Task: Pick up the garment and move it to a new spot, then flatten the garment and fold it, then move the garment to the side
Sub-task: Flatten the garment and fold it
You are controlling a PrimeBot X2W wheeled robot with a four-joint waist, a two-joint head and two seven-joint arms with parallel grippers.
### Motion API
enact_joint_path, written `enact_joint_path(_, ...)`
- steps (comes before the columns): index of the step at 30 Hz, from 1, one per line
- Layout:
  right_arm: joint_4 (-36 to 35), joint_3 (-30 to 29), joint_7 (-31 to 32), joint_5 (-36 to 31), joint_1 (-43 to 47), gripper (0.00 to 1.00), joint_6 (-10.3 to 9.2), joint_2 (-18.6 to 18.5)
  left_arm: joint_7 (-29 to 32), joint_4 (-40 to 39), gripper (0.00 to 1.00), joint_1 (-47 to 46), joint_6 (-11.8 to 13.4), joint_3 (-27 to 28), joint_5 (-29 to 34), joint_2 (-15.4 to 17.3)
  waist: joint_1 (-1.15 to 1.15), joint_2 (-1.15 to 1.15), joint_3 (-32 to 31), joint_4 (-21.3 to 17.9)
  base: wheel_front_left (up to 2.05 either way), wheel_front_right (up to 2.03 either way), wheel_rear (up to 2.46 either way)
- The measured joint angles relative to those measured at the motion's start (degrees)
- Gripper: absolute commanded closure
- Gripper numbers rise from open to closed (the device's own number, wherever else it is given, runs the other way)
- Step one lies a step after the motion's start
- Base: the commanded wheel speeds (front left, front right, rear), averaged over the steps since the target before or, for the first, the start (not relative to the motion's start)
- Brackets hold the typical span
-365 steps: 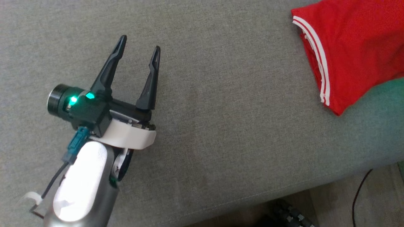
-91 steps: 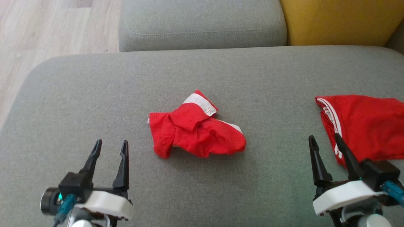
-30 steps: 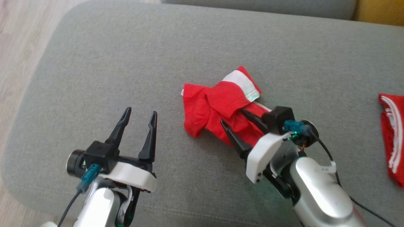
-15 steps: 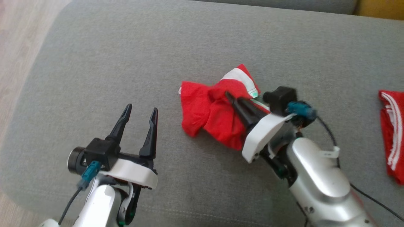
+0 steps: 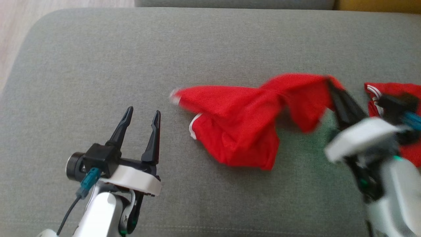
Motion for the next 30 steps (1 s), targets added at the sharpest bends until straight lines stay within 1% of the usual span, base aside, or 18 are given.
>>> enact_joint_path(4,-0.82,-9.06,1.44,-0.11,7.1,1.0,0.0,1.27,0.0,-0.01,0.0,0.02,-0.34,0.13,0.07,-0.01,0.0,0.0,0.34,-0.63,0.0,0.0,0.0)
enact_joint_path(6,0.55,-11.35,1.68,0.22,10.52,1.0,0.0,2.23,0.0,-0.01,0.0,0.02,-0.37,0.14,0.42,-0.03,0.0,0.0,0.49,-0.83,0.0,0.0,0.0)
enact_joint_path(9,4.38,-11.95,1.71,2.01,13.89,1.0,0.0,3.79,0.0,-0.01,0.0,0.02,-0.38,0.22,0.48,-0.08,0.0,0.0,0.62,-1.29,0.0,0.0,0.0)
enact_joint_path(10,5.78,-12.07,1.68,2.53,14.36,0.78,0.0,4.17,0.0,0.0,0.0,0.02,-0.38,0.23,0.48,-0.11,0.0,0.0,0.68,-1.41,0.0,0.0,0.0)
enact_joint_path(11,6.98,-12.06,1.65,2.56,14.46,0.2,0.0,4.35,0.0,0.03,0.0,0.02,-0.41,0.23,0.48,-0.11,0.0,0.0,0.74,-1.51,0.0,0.0,0.0)
enact_joint_path(12,7.54,-11.95,1.35,2.82,14.42,0.0,0.0,4.45,0.0,0.04,0.0,0.02,-0.59,0.24,0.48,-0.11,0.0,0.0,0.79,-1.6,0.0,0.0,0.0)
enact_joint_path(14,7.7,-11.41,0.43,3.27,14.21,0.0,0.0,4.52,0.0,0.1,0.0,0.02,-0.82,0.3,0.48,-0.11,0.0,0.0,0.71,-1.81,0.0,0.0,0.0)
enact_joint_path(15,7.14,-10.9,-0.83,3.25,14.23,0.0,0.0,4.55,0.0,0.25,0.0,0.02,-0.81,0.35,0.49,-0.1,0.0,0.0,0.38,-1.98,0.0,0.0,0.0)
enact_joint_path(18,4.5,-9.68,-1.45,2.38,14.56,0.0,0.0,4.57,0.0,0.43,0.0,0.28,-0.79,0.6,0.48,-0.07,0.0,0.0,-0.45,-2.27,0.0,0.0,0.0)
enact_joint_path(25,-4.69,-7.88,1.2,1.3,19.89,0.0,0.0,4.77,0.01,0.96,0.0,3.77,-0.21,1.69,0.47,0.15,0.0,0.0,-3.25,-3.2,0.0,0.0,0.0)
enact_joint_path(30,-11.59,-7.6,0.08,-1.22,21.37,0.0,0.0,4.85,0.01,1.05,0.0,5.63,0.38,1.89,0.44,0.45,0.0,0.0,-5.5,-3.51,0.0,0.0,0.0)
